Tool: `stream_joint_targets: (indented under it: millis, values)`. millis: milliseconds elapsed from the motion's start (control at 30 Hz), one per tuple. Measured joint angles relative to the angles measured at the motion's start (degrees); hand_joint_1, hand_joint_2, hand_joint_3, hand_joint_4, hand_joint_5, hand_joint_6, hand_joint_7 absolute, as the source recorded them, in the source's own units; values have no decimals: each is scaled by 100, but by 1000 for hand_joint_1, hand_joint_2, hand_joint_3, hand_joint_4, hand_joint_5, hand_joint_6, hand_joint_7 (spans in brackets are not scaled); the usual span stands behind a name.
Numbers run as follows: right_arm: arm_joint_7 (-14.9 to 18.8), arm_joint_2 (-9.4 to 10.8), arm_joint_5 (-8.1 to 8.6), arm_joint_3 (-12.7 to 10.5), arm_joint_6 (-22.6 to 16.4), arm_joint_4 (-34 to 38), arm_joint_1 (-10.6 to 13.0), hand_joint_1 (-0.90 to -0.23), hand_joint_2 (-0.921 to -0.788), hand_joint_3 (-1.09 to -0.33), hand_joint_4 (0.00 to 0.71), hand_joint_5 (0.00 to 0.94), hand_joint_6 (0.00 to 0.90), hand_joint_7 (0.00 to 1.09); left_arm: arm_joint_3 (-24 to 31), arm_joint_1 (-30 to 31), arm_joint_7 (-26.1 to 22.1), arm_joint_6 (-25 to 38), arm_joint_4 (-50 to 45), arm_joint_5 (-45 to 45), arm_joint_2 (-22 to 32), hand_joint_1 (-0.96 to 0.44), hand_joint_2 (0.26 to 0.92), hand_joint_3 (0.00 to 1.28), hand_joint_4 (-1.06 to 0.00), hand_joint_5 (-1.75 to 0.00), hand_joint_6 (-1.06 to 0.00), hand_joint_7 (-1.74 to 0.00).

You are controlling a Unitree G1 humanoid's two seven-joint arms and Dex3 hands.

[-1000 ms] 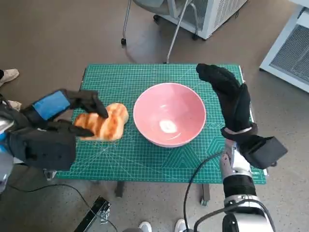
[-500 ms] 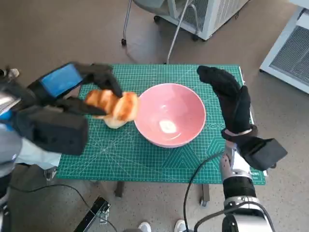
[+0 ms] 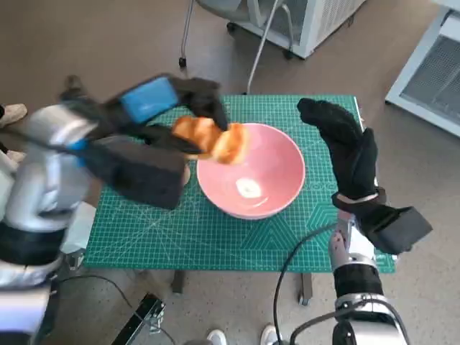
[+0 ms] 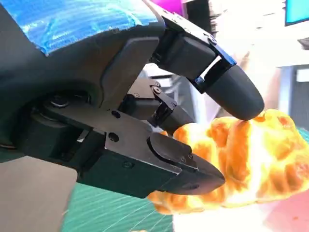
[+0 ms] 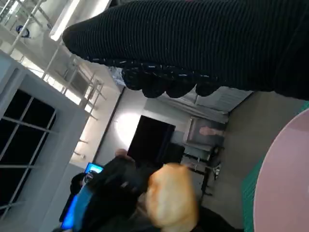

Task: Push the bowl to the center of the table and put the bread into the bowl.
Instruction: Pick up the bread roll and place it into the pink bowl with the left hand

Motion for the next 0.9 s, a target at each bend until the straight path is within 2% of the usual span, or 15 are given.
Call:
stream_joint_targets:
  millis: [167, 333, 467, 533, 567, 600, 633, 700, 767, 900]
  values:
    - [0, 0, 3, -22, 0, -24, 39, -597, -921, -781, 361, 13, 16, 852, -341, -222, 511, -409, 930, 276, -329, 0, 920, 59, -663, -1113, -669, -1206]
    - [-1, 2, 4, -36, -1, -84, 74, -594, -921, -777, 362, 13, 13, 847, -566, -380, 769, -714, 1728, 392, -596, 0, 920, 72, -618, -1149, -686, -1196]
    - [-5, 3, 4, -48, -2, -150, 84, -597, -921, -775, 361, 12, 11, 845, -692, -505, 844, -968, 2355, 411, -797, 0, 920, 103, -596, -1192, -634, -1230]
    - [-6, 3, 4, -56, -4, -177, 87, -598, -921, -774, 361, 12, 10, 844, -724, -554, 848, -1025, 2596, 410, -892, 0, 921, 171, -543, -1284, -535, -1289]
    - [-6, 4, 5, -60, -4, -186, 89, -599, -921, -774, 361, 12, 11, 843, -733, -571, 854, -1036, 2684, 410, -930, 7, 914, 164, -407, -971, -402, -1028]
    - [-6, 5, 6, -62, -6, -193, 91, -599, -921, -773, 361, 12, 11, 843, -742, -582, 854, -1032, 2752, 410, -966, 9, 915, 153, -382, -814, -374, -899]
    - [-6, 5, 7, -68, -8, -198, 93, -599, -921, -772, 361, 12, 11, 843, -751, -589, 850, -1014, 2822, 411, -1002, 20, 909, 123, -294, -536, -300, -671]
    - [-6, 5, 14, -78, -13, -205, 103, -600, -921, -772, 362, 12, 12, 842, -784, -589, 822, -942, 2883, 415, -1058, 30, 899, 82, -208, -276, -238, -448]
    - [-6, 5, 16, -85, -18, -209, 118, -600, -921, -771, 362, 12, 13, 840, -826, -589, 782, -858, 2898, 448, -1089, 32, 883, 50, -148, -114, -216, -311]
    - [-8, 4, 15, -102, -32, -227, 163, -601, -921, -769, 362, 12, 15, 837, -885, -589, 657, -710, 2886, 481, -1098, 21, 872, 26, -122, -31, -248, -218]
